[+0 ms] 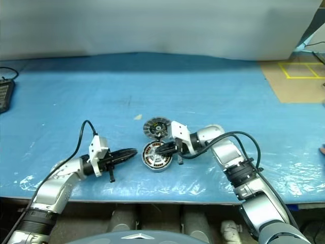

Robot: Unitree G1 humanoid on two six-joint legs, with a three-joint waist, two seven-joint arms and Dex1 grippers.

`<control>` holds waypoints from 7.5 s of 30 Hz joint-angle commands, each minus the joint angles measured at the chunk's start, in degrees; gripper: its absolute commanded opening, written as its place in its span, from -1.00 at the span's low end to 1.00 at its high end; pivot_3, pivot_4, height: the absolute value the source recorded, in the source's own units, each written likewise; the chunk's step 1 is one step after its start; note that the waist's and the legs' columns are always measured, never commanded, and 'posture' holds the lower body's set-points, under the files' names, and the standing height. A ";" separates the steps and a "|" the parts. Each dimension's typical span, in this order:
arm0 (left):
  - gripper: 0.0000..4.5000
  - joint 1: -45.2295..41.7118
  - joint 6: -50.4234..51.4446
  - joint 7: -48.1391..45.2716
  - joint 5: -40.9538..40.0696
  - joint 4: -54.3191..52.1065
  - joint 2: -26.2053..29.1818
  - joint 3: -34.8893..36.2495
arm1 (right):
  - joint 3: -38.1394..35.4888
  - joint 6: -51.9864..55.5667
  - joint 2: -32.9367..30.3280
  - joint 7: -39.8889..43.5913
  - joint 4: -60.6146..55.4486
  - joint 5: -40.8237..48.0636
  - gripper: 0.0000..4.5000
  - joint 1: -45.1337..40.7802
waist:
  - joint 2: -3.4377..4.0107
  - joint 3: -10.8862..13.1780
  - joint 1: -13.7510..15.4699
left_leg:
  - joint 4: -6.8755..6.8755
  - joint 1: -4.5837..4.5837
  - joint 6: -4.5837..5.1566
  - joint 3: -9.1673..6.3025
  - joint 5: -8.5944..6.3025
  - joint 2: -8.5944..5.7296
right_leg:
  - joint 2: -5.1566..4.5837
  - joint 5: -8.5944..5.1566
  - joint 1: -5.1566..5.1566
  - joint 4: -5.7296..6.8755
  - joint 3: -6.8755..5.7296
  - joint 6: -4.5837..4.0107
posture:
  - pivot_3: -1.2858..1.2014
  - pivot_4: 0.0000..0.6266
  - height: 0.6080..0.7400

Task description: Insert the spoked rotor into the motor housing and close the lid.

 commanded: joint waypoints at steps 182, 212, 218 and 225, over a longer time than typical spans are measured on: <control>-0.87 0.73 -0.81 1.69 -0.90 -0.39 0.21 1.25 | 6.24 -10.91 -1.22 0.11 5.80 -9.53 0.32 -1.13 | -0.04 -0.02 -1.19 | -0.05 -0.02 0.00 -0.01 0.00 -0.01 | -0.02 0.00 0.00 -0.07 -0.03 -0.01 | 0.03 -0.52 1.00; -0.87 -0.95 7.30 3.42 -8.61 -5.12 -2.01 3.51 | 10.14 -7.71 -3.84 -0.83 7.14 -12.38 0.32 -2.07 | -0.06 -0.11 -1.16 | -0.59 0.84 0.00 -0.01 -0.01 -0.03 | -0.16 -0.05 0.92 -0.71 -0.05 0.06 | 0.03 -0.52 1.00; -0.93 -0.07 12.64 0.74 -13.12 -8.18 -1.65 2.74 | 9.77 -7.89 -4.02 -0.91 7.32 -12.12 0.32 -1.74 | -0.03 -0.12 -1.16 | -0.59 0.87 0.00 -0.01 -0.01 -0.03 | -0.16 -0.05 0.93 -0.71 -0.03 0.06 | 0.03 -0.52 1.00; -0.93 0.26 13.02 -1.04 -10.21 -8.22 -0.79 -0.25 | 9.48 -9.56 -3.71 -1.58 9.19 -12.36 0.32 -1.73 | -0.02 -0.13 -1.17 | -0.60 0.88 0.00 -0.01 -0.01 -0.04 | -0.17 -0.12 0.94 -0.71 -0.02 0.19 | 0.03 -0.52 1.00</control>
